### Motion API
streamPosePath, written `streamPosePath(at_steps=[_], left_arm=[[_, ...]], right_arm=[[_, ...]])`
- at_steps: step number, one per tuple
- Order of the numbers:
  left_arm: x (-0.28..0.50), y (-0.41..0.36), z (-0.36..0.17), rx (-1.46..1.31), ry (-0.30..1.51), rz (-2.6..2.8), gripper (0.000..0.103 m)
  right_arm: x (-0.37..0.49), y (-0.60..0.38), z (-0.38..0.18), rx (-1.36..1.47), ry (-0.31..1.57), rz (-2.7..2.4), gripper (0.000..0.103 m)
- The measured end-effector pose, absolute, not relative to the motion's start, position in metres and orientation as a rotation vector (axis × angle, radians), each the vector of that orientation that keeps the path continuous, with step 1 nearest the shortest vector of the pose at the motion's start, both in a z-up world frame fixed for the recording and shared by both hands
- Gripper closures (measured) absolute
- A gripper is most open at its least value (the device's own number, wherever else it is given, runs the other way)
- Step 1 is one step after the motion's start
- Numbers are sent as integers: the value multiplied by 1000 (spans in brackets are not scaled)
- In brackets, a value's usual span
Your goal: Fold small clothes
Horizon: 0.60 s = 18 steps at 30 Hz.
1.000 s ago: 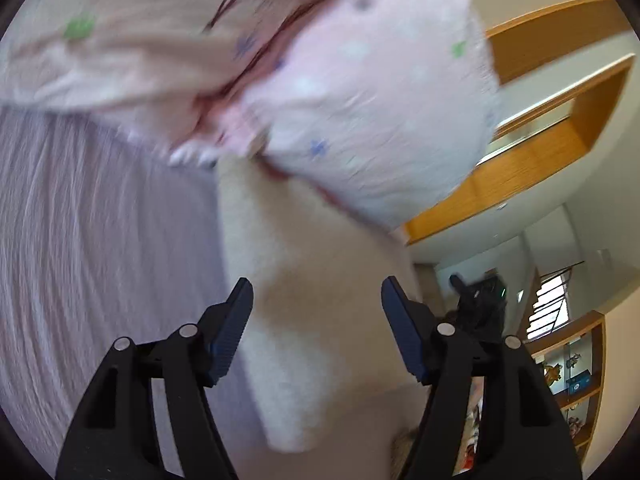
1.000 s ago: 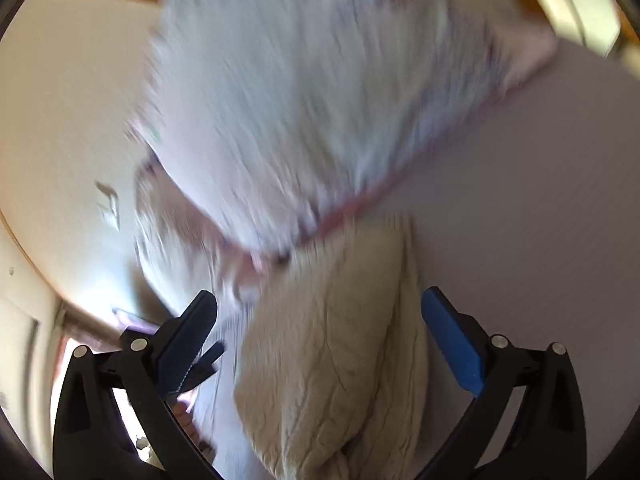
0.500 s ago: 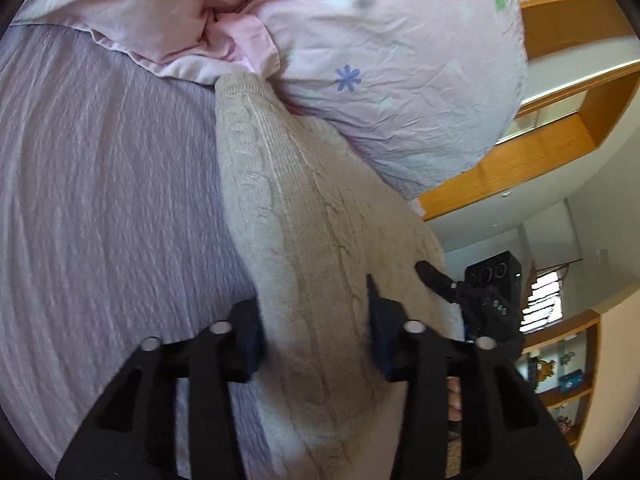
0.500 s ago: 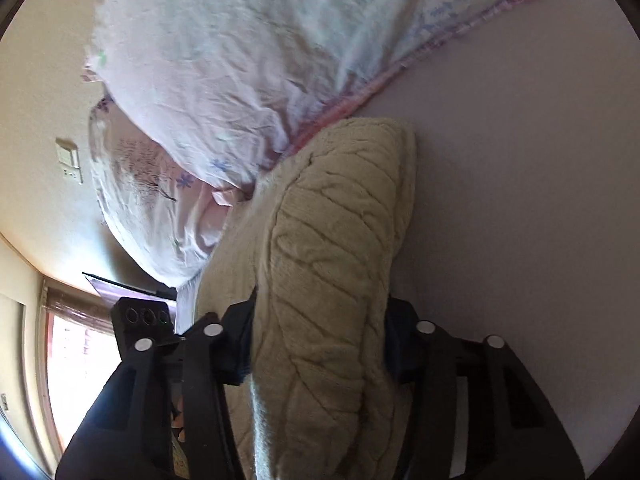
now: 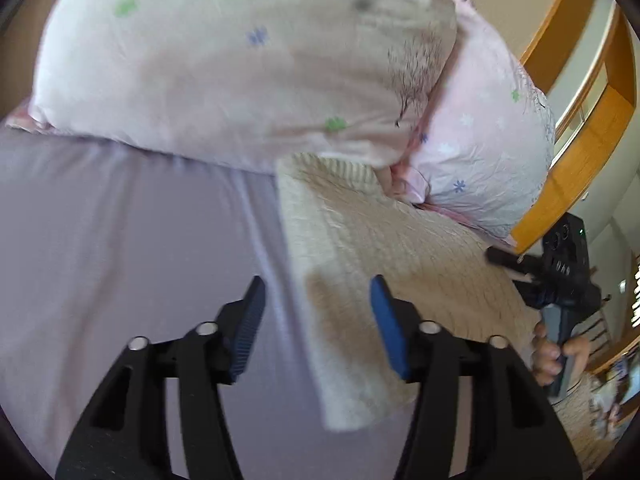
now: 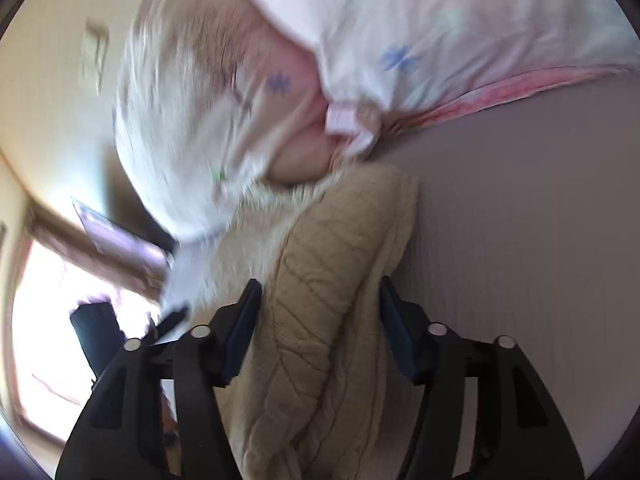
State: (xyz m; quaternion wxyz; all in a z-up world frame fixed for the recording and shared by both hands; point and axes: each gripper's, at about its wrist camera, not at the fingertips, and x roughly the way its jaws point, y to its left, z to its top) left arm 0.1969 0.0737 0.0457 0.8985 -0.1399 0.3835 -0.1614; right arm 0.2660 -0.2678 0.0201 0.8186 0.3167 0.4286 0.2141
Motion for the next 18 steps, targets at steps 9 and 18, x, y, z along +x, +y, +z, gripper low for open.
streamPosePath(at_steps=[9,18], left_arm=[[162,84,42,-266,800,-352,21],[127,65,33,-158,790,-288,2]], right_arm=[[265,-236,16,527,924,423,80],[257,-251,24,449,912,141,60]])
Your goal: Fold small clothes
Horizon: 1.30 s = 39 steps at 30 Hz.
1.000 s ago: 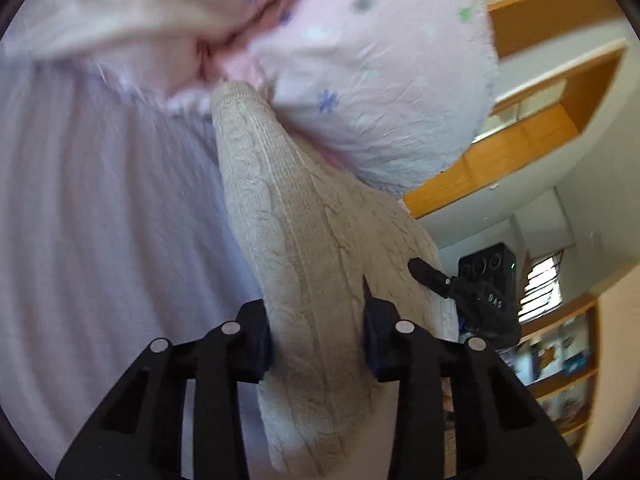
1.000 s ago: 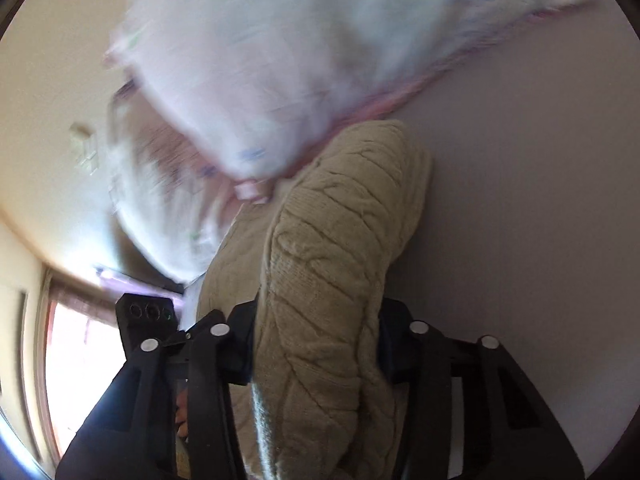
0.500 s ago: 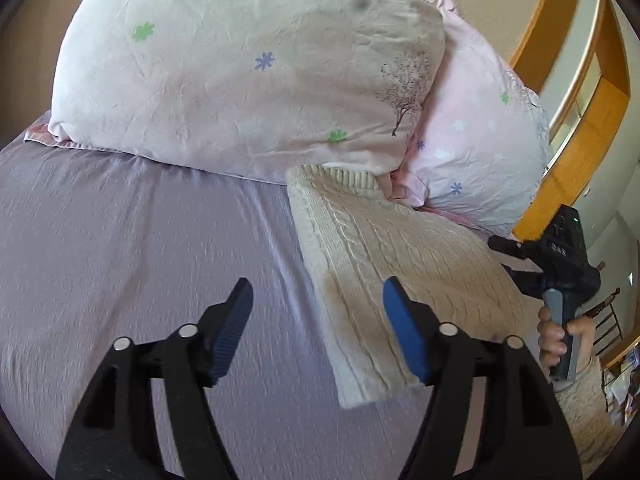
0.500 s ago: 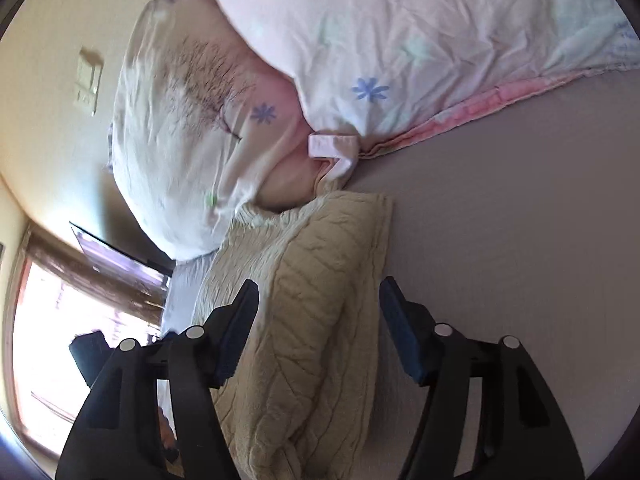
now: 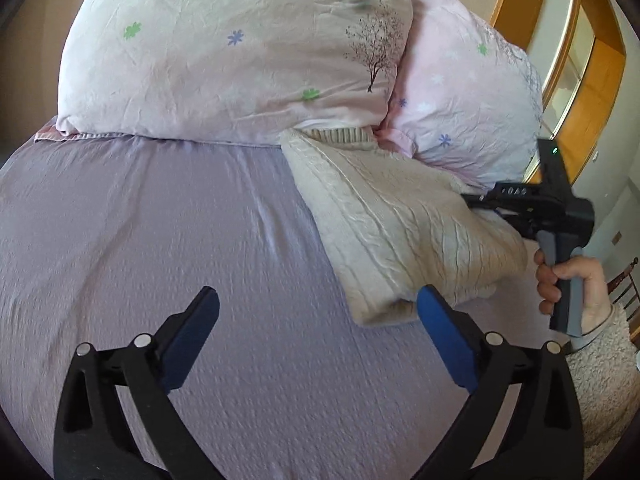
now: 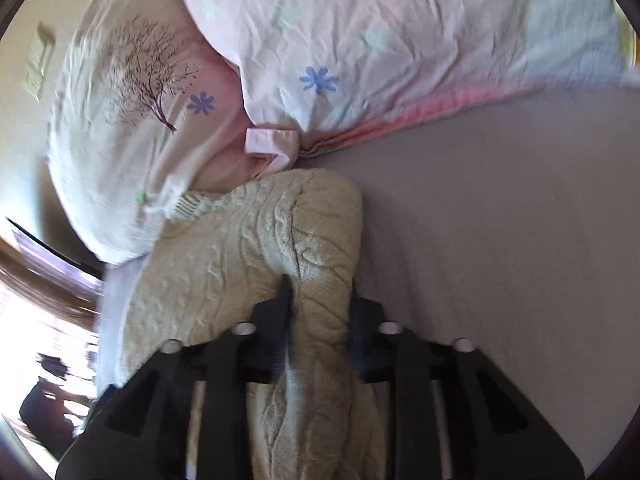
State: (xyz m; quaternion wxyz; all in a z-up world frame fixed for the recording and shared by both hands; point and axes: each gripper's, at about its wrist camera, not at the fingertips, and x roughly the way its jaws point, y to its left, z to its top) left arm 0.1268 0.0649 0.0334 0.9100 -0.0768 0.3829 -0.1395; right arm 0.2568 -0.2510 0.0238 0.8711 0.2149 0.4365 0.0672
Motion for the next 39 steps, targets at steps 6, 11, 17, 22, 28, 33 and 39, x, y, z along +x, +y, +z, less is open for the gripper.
streamPosePath(at_steps=[6,11,17,22,28,33,39], left_arm=[[114,52,21,-137,829,-162,2],[113,36,8,-81,883,-176,2],[117,18,-2,17,940,-175,2],[119,12,-5,65,931,-141,2],[122,10,-6,87,938,-139,2],[121,11,-6,88,936,-131,2],[121,10,-6,92,935,-137,2]], right_arm=[[163,-259,61,262,719,52,1],[117,-231,39,135,751,47,1],[118,-199,2,121,893,120,1],[121,-176,-9,53,935,110,1],[114,-170,-13,-7,948,86,1],[114,-170,-14,-2,943,73,1],[114,-170,-13,-2,944,75,1]])
